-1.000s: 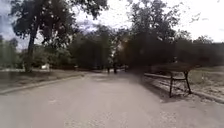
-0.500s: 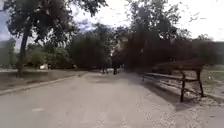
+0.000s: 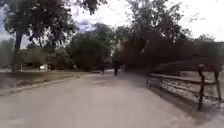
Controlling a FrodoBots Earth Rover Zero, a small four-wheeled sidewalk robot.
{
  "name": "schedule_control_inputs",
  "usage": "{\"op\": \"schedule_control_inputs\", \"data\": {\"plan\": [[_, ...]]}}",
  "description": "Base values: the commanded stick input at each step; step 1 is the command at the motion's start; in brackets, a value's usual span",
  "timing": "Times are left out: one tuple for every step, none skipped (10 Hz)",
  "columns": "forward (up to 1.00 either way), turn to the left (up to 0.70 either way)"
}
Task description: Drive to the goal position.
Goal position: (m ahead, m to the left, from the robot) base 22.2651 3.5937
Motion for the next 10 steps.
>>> {"op": "schedule_control_inputs", "data": {"plan": [[0.85,0.0],[0.85,0.0],[0.85,0.0],[0.85,0.0],[0.85,0.0],[0.85,0.0],[0.85,0.0],[0.85,0.0],[0.85,0.0],[0.85,0.0]]}}
